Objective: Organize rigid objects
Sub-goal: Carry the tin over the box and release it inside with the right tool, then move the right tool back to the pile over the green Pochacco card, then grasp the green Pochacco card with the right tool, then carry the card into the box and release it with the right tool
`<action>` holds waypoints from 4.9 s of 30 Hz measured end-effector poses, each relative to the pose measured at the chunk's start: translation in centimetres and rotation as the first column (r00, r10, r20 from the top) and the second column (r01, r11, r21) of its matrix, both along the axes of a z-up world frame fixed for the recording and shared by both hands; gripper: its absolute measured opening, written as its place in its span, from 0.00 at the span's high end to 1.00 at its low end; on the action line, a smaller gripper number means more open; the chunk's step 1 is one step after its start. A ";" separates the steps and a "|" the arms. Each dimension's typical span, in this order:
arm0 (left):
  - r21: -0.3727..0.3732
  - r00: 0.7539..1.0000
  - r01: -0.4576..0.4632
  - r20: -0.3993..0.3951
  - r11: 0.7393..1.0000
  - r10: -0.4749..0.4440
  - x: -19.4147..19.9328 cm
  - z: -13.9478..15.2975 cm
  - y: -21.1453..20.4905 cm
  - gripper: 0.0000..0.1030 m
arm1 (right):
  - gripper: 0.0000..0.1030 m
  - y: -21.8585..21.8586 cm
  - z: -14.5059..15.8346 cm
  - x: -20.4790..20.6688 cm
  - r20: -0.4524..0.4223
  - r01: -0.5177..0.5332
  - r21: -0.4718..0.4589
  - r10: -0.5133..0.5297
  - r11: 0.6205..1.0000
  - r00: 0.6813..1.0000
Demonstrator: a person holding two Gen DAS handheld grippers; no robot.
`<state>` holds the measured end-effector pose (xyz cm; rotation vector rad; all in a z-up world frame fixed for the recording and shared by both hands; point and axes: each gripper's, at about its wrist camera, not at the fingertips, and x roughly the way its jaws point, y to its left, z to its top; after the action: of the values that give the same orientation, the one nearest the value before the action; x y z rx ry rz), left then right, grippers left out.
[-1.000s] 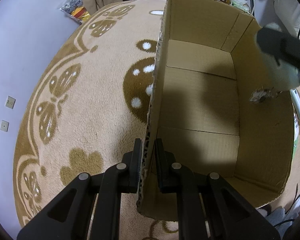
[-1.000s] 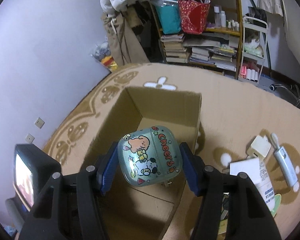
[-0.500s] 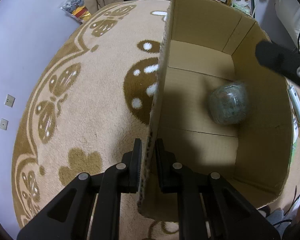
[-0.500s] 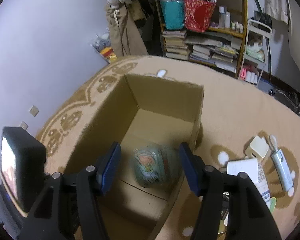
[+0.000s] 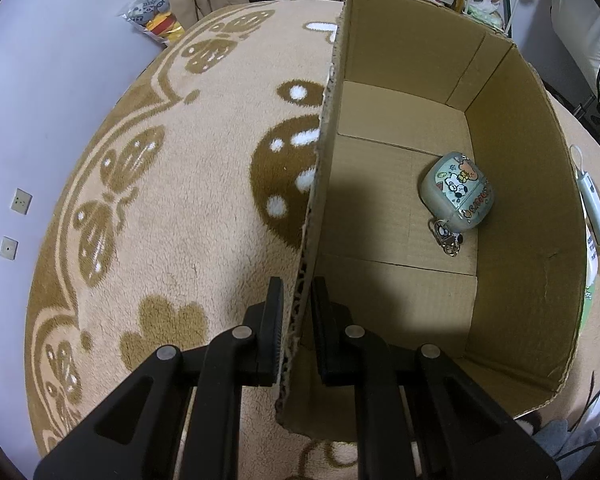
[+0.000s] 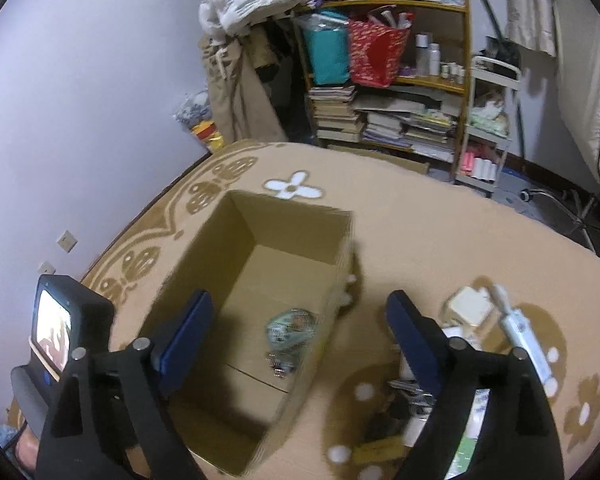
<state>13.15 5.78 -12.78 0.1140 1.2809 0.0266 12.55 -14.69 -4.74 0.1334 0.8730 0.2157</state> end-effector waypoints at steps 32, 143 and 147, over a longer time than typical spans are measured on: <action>0.022 1.000 0.005 0.004 1.000 -0.005 -0.3 0.3 -0.4 0.86 | 0.00 -12.9 -8.8 -6.1 -0.172 0.234 -0.105 -0.249 0.967 0.953; 0.024 0.999 0.021 0.040 1.000 -0.022 -0.3 0.8 -0.4 0.88 | 0.43 0.6 2.0 1.2 -0.024 0.036 0.099 -0.034 0.994 0.999; 0.009 0.999 0.012 0.044 1.000 -0.012 -0.2 0.6 -0.3 0.88 | 0.43 1.9 0.7 1.7 -0.059 0.015 0.099 -0.009 0.995 0.998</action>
<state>12.95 5.50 -12.14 0.1278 1.2362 0.0243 14.28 -12.83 -4.05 0.2382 0.9200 0.2451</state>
